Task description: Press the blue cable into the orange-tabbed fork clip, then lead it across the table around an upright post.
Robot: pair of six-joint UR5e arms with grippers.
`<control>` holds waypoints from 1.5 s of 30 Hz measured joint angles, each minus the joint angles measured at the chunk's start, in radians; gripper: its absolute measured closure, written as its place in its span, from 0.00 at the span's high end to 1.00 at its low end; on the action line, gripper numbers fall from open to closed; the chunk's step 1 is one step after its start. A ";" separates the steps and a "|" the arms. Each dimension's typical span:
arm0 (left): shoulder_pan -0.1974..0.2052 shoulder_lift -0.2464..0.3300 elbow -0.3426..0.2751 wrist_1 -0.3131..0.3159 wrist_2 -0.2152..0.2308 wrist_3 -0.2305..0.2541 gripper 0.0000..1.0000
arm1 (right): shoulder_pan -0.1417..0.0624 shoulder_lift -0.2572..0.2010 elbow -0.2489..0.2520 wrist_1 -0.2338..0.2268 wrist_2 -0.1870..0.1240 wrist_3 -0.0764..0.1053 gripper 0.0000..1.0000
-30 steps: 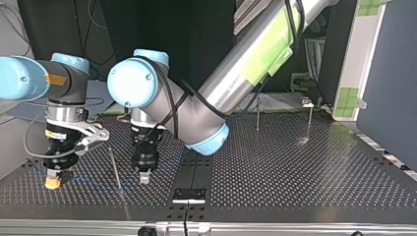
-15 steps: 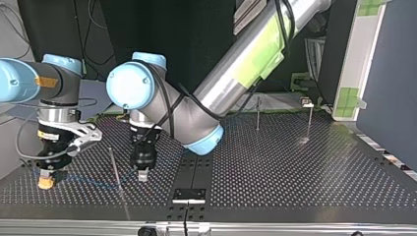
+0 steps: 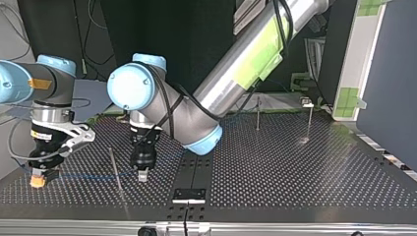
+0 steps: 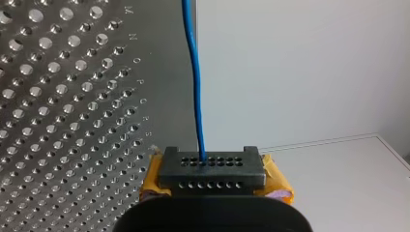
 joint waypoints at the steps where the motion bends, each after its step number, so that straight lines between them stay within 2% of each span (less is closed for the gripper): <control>1: 0.000 0.000 0.000 0.001 0.002 0.000 0.00 | -0.001 0.000 0.001 0.000 0.000 0.000 0.00; 14: -0.003 -0.065 0.004 0.014 0.021 -0.006 0.00 | -0.022 0.032 0.005 -0.006 -0.030 0.001 0.00; 24: 0.005 -0.076 0.001 0.024 0.029 -0.011 0.00 | -0.038 0.056 0.005 -0.011 -0.043 0.002 0.00; 45: 0.009 -0.136 -0.011 0.053 0.048 -0.015 0.00 | -0.053 0.115 0.005 -0.024 -0.061 0.006 0.00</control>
